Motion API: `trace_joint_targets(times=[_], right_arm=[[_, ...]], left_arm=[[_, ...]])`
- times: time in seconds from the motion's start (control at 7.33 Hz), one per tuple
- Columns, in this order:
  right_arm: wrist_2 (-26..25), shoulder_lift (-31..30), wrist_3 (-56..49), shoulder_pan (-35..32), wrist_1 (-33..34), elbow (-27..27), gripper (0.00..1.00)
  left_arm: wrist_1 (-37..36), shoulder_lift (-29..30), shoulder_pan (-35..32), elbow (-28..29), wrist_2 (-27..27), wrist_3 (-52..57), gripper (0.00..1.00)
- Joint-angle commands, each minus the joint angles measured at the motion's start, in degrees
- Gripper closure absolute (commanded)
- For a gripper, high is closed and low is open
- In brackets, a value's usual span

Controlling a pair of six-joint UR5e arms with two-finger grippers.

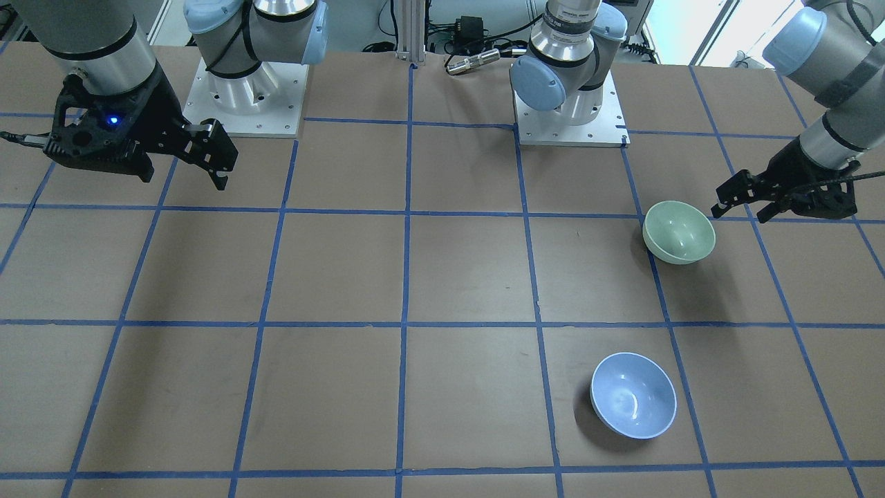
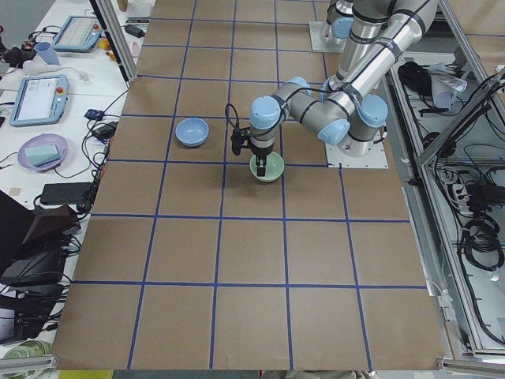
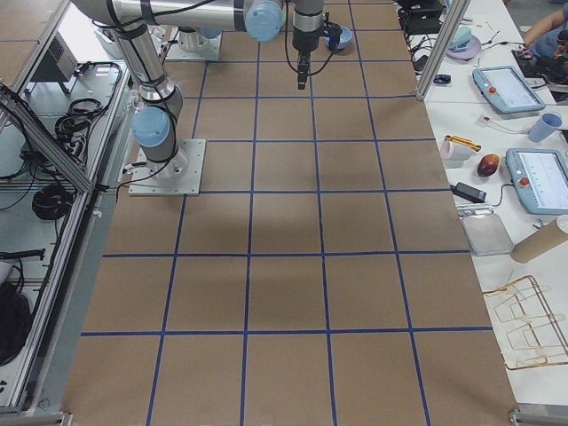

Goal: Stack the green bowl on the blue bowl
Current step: 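Move the left gripper down and toward the pale green bowl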

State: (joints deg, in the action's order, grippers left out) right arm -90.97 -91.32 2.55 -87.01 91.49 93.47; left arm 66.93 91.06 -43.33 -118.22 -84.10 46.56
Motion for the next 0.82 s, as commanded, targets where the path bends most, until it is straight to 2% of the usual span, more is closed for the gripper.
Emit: trace_joint_targets(times=[0.0, 0.68], right_arm=[[0.0, 0.0, 0.0, 0.0, 0.0, 0.0, 0.00], [0.0, 0.0, 0.0, 0.0, 0.0, 0.0, 0.00]], left_arm=[[-5.6, 3.0, 2.3, -3.6, 2.0, 1.5, 0.02], [-6.3, 8.4, 4.1, -5.2, 1.8, 4.3, 0.05]])
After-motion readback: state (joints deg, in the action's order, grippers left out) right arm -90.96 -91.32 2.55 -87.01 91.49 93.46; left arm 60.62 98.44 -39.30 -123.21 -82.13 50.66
